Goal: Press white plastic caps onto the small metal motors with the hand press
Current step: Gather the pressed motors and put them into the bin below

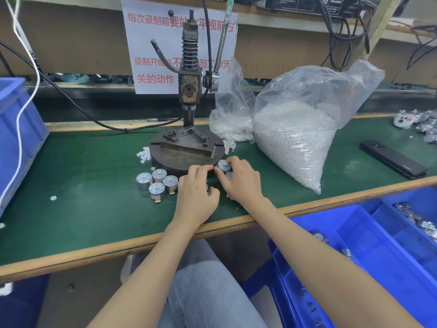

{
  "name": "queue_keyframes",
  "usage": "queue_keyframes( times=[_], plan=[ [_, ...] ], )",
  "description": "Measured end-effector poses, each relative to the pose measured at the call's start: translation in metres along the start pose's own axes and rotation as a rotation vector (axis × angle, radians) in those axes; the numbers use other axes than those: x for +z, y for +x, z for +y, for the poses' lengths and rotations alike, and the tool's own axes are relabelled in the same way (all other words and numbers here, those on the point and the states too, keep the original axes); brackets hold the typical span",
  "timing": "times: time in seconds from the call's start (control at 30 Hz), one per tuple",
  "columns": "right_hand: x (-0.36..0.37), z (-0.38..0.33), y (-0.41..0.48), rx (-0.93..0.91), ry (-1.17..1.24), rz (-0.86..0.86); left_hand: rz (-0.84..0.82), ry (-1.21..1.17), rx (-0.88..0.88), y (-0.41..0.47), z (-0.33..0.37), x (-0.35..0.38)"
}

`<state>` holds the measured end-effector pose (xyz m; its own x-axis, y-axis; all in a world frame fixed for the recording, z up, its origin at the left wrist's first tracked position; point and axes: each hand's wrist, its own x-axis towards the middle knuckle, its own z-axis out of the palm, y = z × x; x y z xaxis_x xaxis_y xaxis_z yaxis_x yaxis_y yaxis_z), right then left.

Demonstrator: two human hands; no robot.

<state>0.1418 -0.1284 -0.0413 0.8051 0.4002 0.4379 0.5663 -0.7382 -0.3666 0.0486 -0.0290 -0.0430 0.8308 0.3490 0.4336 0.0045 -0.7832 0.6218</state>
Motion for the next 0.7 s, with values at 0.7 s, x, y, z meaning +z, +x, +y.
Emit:
queue_keyframes(
  times=[0.7],
  plan=[
    [-0.066,0.026,-0.027,0.447,0.875,-0.015,-0.030,0.155,0.050,0.000,0.001,0.000]
  ],
)
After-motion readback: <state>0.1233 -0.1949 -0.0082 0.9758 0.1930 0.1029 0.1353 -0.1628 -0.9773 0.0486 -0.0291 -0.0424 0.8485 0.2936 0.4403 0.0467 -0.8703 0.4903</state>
